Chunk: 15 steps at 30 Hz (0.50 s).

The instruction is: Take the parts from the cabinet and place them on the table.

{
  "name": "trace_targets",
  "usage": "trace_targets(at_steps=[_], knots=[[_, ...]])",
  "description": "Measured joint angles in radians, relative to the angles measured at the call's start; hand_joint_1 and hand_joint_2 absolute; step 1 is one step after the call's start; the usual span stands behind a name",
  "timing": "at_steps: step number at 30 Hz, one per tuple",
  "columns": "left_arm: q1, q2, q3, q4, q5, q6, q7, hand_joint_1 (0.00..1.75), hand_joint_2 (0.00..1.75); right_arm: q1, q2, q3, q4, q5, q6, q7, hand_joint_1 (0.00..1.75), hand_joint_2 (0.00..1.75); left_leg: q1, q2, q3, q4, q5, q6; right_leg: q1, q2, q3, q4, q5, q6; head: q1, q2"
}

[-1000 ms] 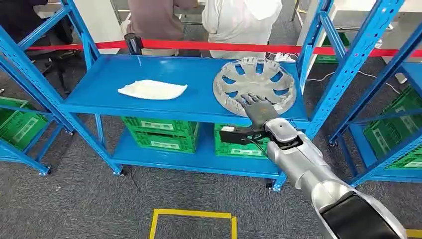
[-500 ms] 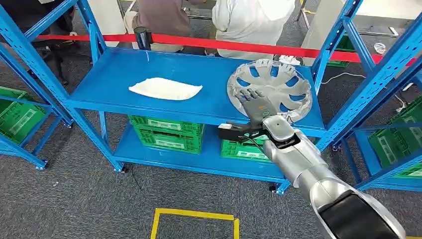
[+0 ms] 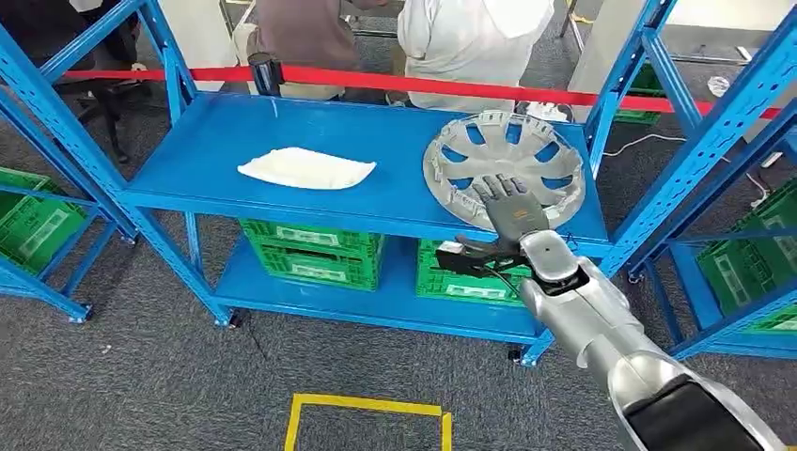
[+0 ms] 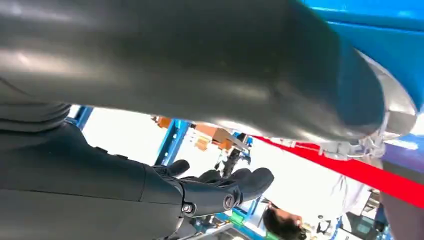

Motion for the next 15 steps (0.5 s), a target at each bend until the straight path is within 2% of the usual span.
trace_targets(at_steps=[9, 14, 15], knots=[[0.006, -0.004, 0.001, 0.0, 0.003, 0.0, 0.003, 0.0, 0.0, 0.057, -0.062, -0.005, -0.045, 0.019, -0.032, 0.023, 0.0, 0.0, 0.0, -0.002, 0.002, -0.001, -0.001, -0.001, 0.0, -0.003, 0.003, 0.0, -0.003, -0.002, 0.0, 0.0], [0.004, -0.005, 0.011, 0.0, 0.007, 0.007, -0.007, 0.0, 0.0, 0.077, -0.063, -0.005, -0.057, 0.035, -0.032, 0.016, 0.0, 0.0, 0.0, -0.002, 0.003, -0.001, -0.001, -0.001, 0.0, -0.003, 0.003, 0.0, -0.003, -0.002, 0.0, 0.0], [0.004, -0.004, 0.013, 0.0, 0.007, 0.009, -0.008, 0.0, 0.0, 0.077, -0.058, -0.005, -0.057, 0.04, -0.032, 0.016, 0.0, 0.0, -0.006, -0.002, 0.001, 0.004, -0.006, 0.004, -0.005, -0.003, 0.004, -0.004, -0.003, 0.003, -0.001, 0.0]])
